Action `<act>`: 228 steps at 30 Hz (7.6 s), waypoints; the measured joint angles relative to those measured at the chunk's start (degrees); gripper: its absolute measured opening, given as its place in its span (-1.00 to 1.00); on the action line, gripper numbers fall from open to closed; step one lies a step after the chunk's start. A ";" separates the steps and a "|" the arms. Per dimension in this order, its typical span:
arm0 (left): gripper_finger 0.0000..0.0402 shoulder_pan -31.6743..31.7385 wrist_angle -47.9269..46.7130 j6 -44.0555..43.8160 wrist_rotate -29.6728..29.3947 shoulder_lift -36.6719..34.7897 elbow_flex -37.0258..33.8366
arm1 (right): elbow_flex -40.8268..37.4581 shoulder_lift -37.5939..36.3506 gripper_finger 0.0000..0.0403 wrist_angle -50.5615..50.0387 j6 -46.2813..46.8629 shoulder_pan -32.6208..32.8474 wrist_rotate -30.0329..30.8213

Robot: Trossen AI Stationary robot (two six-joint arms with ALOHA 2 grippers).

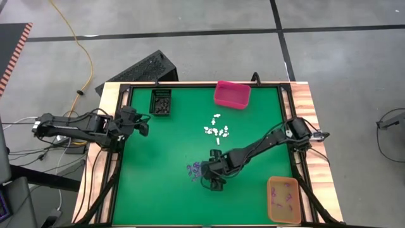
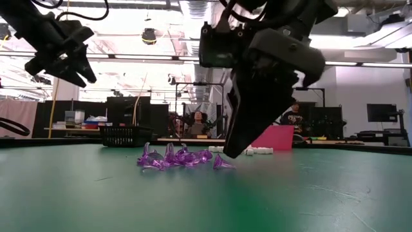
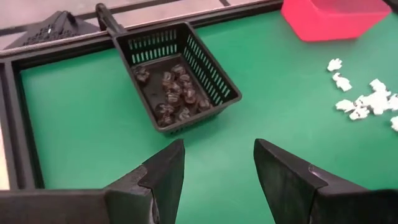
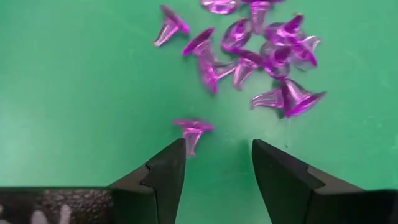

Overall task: Sort Halloween decoration
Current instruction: Put the pink witch hat toy into the orange bin

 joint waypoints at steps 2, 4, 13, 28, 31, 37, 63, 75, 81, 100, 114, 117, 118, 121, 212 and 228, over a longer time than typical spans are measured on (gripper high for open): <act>-0.09 0.00 0.68 -0.02 -0.10 0.40 0.00 | 0.00 -0.02 0.04 0.10 -0.81 0.13 0.42; -0.09 0.00 0.56 0.67 -0.04 0.90 0.00 | 0.00 -0.01 0.02 0.14 -1.78 0.42 0.50; -0.09 -0.98 10.39 16.14 7.51 0.89 -0.02 | 1.43 4.72 0.02 4.26 -1.60 3.07 2.02; -0.09 -4.46 24.97 26.56 12.97 -17.30 0.48 | 3.19 5.27 -0.40 -0.04 0.13 3.41 3.44; -0.09 -4.48 24.96 26.51 12.88 -20.29 0.48 | 3.17 5.29 -0.61 0.01 0.33 3.41 3.31; -0.09 -4.48 22.41 24.82 12.15 -22.04 0.48 | 3.17 5.31 -0.92 -0.02 2.99 3.28 2.61; -0.09 -4.46 18.14 23.34 13.04 -21.79 0.48 | 5.60 2.97 -0.14 1.69 -11.20 0.33 0.08; -0.09 -4.46 15.19 22.01 12.97 -21.83 0.48 | 5.62 3.32 -0.25 1.98 -14.71 0.26 -4.21; -0.09 -4.44 14.78 21.90 12.14 -21.83 0.48 | 5.68 4.65 -0.27 2.86 -16.29 0.79 -4.69; -0.09 -4.44 14.41 20.96 12.16 -21.83 0.48 | 5.75 4.58 -0.87 0.13 -9.94 1.51 -2.47; -0.09 -4.44 14.38 20.50 12.07 -21.83 0.48 | 5.62 -3.90 -0.93 -11.61 4.39 3.27 -2.51; -0.09 -4.44 14.38 19.88 12.07 -21.83 0.48 | 5.62 -7.88 -0.93 -18.85 10.00 4.98 -2.99; -0.09 -4.44 14.38 19.49 12.07 -21.83 0.48 | 5.62 -9.19 -0.93 -22.09 12.35 5.82 -3.15; -0.09 -4.44 14.34 18.13 12.07 -21.83 0.48 | 5.64 -12.71 -0.93 -31.50 20.55 8.98 -4.36; -0.09 -4.46 -1.05 3.39 10.47 -21.81 -2.56 | 2.54 3.65 -0.58 2.65 4.12 -3.49 4.55; -0.09 -4.46 -1.05 3.34 10.45 -21.80 -2.56 | 7.86 3.63 -0.92 -5.31 8.66 -3.13 4.82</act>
